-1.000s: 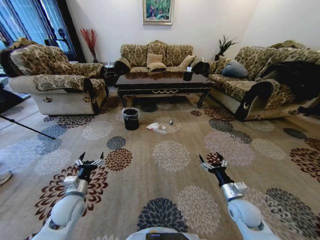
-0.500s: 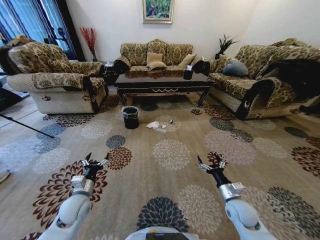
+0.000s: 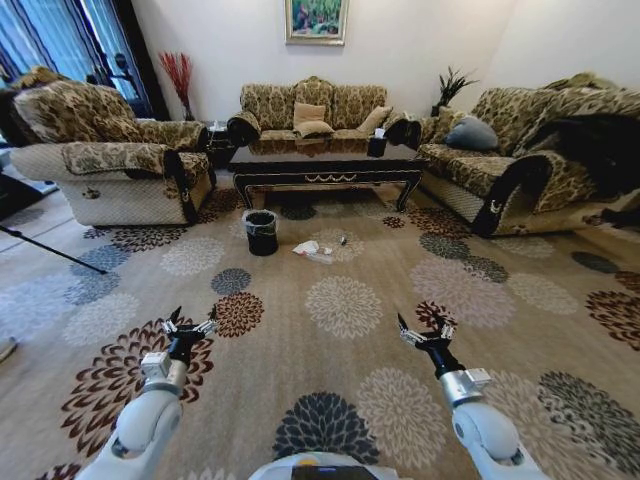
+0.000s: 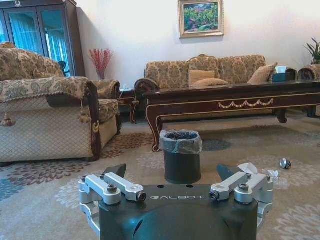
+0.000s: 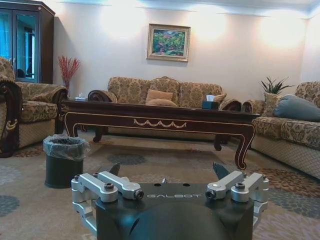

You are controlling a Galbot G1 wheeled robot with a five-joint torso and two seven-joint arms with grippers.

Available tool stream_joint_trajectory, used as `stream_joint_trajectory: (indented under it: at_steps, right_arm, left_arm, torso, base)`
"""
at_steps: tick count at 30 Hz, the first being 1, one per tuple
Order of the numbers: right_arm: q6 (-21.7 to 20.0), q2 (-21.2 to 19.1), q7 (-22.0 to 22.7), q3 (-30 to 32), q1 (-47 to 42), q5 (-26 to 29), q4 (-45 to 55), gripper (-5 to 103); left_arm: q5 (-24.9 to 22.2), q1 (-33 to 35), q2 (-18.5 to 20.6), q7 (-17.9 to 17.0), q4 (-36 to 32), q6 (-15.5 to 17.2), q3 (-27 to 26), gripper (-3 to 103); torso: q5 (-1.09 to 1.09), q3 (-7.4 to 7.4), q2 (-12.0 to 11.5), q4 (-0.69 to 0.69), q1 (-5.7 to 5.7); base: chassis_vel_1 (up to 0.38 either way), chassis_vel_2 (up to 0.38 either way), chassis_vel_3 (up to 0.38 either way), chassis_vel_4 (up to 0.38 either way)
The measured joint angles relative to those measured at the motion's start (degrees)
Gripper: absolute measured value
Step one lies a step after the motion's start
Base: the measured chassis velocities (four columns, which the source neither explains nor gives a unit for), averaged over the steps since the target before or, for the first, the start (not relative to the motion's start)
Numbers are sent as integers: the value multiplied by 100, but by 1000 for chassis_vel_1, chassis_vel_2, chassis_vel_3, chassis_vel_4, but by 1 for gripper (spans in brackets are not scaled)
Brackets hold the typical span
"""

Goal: Move to the front of the table and pick up the trash from the floor, then place it into the trash bin.

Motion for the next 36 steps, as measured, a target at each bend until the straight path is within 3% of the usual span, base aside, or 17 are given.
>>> stream_joint_trajectory:
  at_steps: [36]
  right_arm:
    - [29, 207, -22, 76, -267, -188, 158, 100]
  left_arm:
    - [58, 198, -63, 41, -91, -45, -186, 100]
  torso:
    - [0, -651, -807, 0, -156]
  base:
    - [0, 0, 0, 0]
